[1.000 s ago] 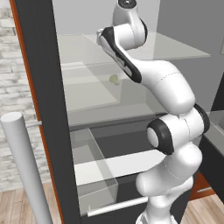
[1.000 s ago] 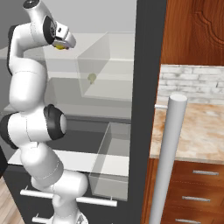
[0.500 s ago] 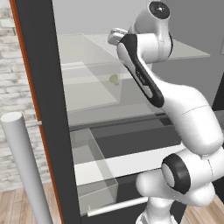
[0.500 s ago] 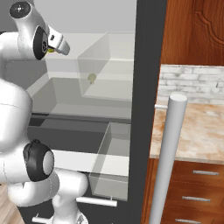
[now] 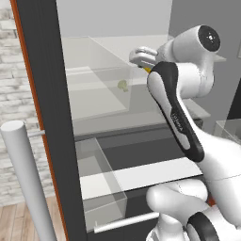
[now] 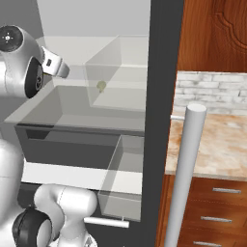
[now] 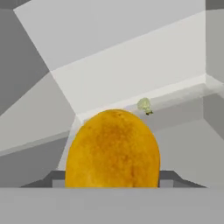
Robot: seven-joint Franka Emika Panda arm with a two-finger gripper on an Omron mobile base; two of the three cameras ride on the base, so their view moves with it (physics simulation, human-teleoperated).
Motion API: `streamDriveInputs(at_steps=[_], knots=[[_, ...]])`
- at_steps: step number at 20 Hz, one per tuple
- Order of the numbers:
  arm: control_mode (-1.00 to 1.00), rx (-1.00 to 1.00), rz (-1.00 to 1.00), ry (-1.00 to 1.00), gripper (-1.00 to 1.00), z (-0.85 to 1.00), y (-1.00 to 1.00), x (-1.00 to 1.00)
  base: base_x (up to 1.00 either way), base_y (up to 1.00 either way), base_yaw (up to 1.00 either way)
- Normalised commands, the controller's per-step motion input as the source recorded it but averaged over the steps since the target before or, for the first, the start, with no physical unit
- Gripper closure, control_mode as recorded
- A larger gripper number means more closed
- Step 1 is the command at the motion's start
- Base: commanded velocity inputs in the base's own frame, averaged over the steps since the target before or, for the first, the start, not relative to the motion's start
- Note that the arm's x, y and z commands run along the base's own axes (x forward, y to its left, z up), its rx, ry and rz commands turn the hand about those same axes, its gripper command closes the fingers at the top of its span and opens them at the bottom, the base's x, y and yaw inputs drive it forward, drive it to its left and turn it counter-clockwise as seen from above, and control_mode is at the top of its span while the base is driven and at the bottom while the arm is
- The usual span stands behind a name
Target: Pick up the tangerine and mango from the fridge and place one fruit on each plate on the dining counter.
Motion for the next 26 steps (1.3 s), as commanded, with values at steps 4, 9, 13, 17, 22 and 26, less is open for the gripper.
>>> streamDriveInputs(at_steps=[4, 9, 13, 17, 22, 26], knots=[[-1.0, 0.0, 0.01, 0.0, 1.0, 0.05, -0.04, -1.0, 0.0, 0.0, 0.0], [-1.0, 0.0, 0.0, 0.07, 1.0, 0.01, -0.17, -1.0, 0.0, 0.0, 0.0], [-1.0, -0.01, 0.0, 0.24, 1.0, 0.04, -0.18, -0.82, 0.0, 0.0, 0.0], [-1.0, -0.02, 0.0, 0.24, 1.0, 0.07, -0.13, -0.35, 0.0, 0.0, 0.0], [-1.0, 0.0, 0.0, 0.08, 1.0, -0.3, -0.05, -0.31, 0.0, 0.0, 0.0], [-1.0, -0.14, 0.07, 0.2, 1.0, -0.68, -0.01, -0.27, 0.0, 0.0, 0.0]])
